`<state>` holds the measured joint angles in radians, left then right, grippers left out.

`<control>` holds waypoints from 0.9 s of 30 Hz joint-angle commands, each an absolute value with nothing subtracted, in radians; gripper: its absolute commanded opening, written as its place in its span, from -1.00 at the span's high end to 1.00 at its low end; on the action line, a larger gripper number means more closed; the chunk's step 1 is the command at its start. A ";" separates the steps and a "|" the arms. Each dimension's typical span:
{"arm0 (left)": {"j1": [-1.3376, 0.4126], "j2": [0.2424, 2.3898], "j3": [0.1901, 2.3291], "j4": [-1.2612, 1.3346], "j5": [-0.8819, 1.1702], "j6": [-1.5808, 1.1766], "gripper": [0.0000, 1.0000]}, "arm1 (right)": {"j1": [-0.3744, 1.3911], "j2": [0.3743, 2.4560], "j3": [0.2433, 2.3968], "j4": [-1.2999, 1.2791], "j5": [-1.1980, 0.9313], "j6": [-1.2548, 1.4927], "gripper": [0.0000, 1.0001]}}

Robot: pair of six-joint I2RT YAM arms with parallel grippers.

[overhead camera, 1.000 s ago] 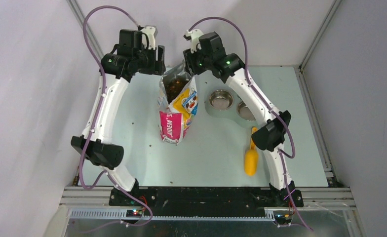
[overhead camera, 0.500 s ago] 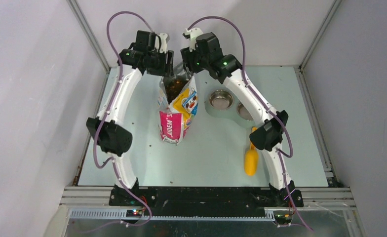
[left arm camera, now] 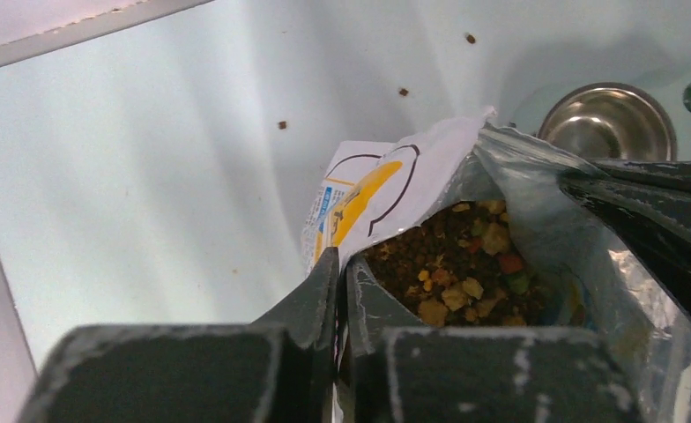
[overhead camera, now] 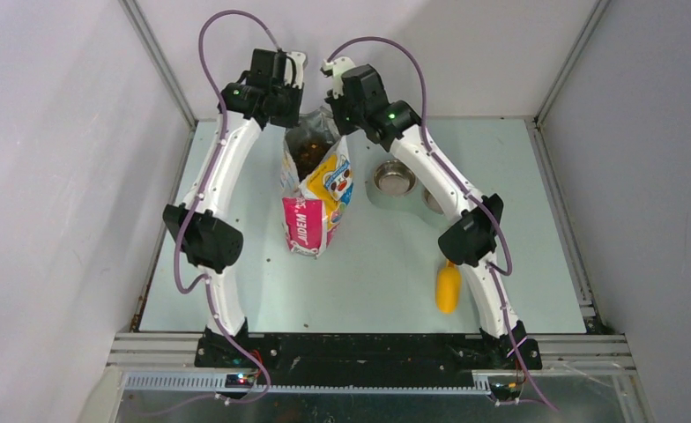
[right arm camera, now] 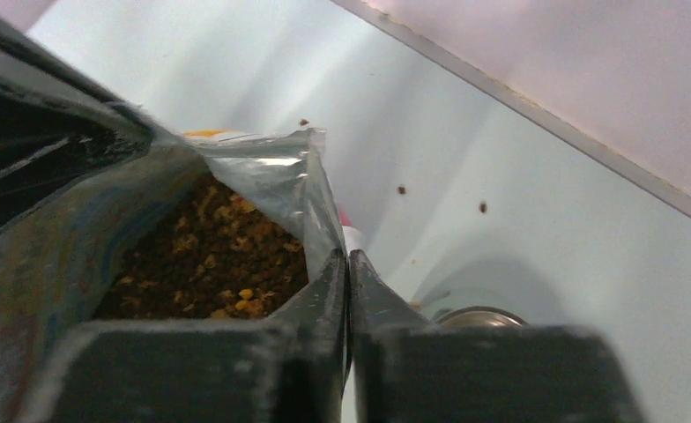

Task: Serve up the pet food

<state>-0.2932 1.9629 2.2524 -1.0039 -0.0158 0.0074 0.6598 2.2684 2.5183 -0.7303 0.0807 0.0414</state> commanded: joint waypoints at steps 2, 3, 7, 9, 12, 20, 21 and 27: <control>-0.251 1.850 2.310 -0.990 -0.122 0.039 0.21 | 0.610 2.202 2.592 -0.667 -0.060 0.020 0.62; -0.252 1.845 2.317 -1.005 -0.094 0.017 -0.01 | 0.603 2.193 2.588 -0.689 -0.133 0.023 0.37; -0.253 1.736 2.216 -1.046 -0.036 -0.093 -0.59 | 0.610 2.100 2.481 -0.720 -0.104 0.085 -0.12; -0.253 1.688 2.118 -1.075 -0.013 -0.158 -0.69 | 0.615 2.060 2.424 -0.747 -0.103 0.134 -0.23; -0.253 1.629 1.946 -1.092 0.070 -0.239 -0.75 | 0.619 2.043 2.367 -0.784 -0.128 0.234 -0.40; -0.305 1.646 1.876 -1.088 0.076 -0.288 -0.41 | 0.656 2.109 2.392 -0.809 -0.126 0.303 -0.37; -0.311 1.647 1.877 -1.093 0.056 -0.286 -0.28 | 0.662 2.113 2.387 -0.816 -0.088 0.303 -0.32; -0.337 1.615 1.823 -1.099 0.031 -0.308 0.50 | 0.709 2.100 2.343 -0.868 0.051 0.322 0.01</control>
